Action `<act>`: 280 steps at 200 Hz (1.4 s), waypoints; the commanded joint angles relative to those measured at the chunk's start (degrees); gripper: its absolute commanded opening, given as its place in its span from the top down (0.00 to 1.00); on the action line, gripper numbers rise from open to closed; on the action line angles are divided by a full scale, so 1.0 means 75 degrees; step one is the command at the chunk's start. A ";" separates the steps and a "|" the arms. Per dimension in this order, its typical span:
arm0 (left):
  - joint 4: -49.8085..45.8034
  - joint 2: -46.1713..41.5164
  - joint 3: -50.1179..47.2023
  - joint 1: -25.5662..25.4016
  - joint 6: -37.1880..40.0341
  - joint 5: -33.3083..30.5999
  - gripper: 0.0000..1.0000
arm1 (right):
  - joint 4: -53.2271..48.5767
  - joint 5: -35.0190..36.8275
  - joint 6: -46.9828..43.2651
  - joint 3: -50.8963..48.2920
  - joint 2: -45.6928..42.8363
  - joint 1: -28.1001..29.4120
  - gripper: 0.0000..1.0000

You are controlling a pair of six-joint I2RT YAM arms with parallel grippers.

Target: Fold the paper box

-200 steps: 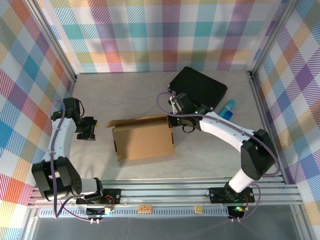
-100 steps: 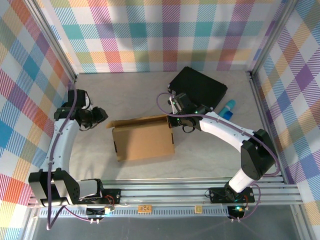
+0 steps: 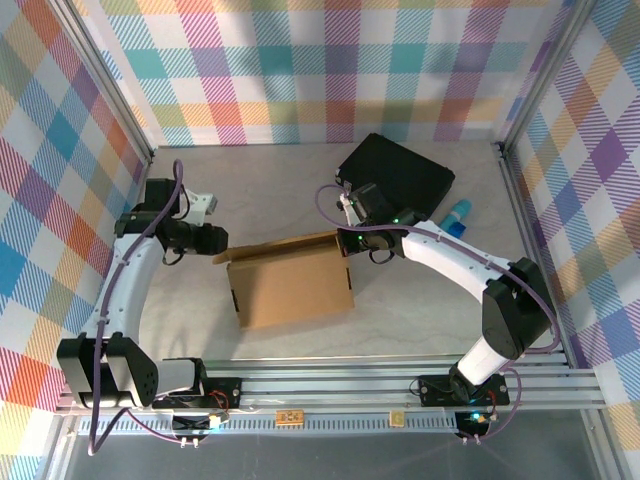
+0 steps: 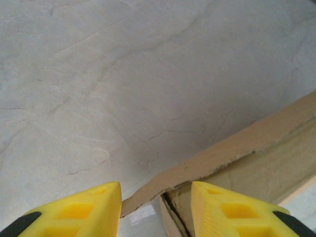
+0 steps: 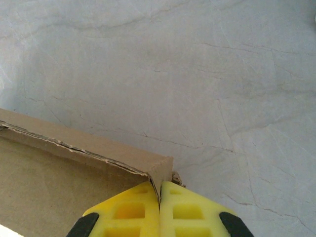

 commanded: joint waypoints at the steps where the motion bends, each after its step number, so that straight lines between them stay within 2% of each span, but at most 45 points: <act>1: -0.0121 -0.0351 -0.0236 -0.0026 0.0429 0.0144 0.58 | -0.0345 -0.0123 -0.0315 0.0155 0.0122 -0.0112 1.00; 62: -0.0007 -0.0400 -0.0661 -0.0066 0.0362 0.0501 0.57 | -0.0341 -0.0363 -0.0577 0.0183 0.0098 -0.0475 1.00; 138: 0.0352 0.0452 -0.0398 -0.0271 0.0345 0.1081 0.56 | -0.0261 -0.0493 -0.0678 0.0075 -0.0050 -0.0692 1.00; 202: 0.0312 0.0754 -0.0259 -0.0447 0.0303 0.0786 0.68 | -0.0234 -0.0500 -0.0580 0.0022 -0.0083 -0.0704 1.00; 280: -0.0037 0.1182 0.0491 -0.0548 -0.0424 0.1119 0.90 | -0.0129 -0.0453 -0.0522 0.0048 -0.0119 -0.0698 1.00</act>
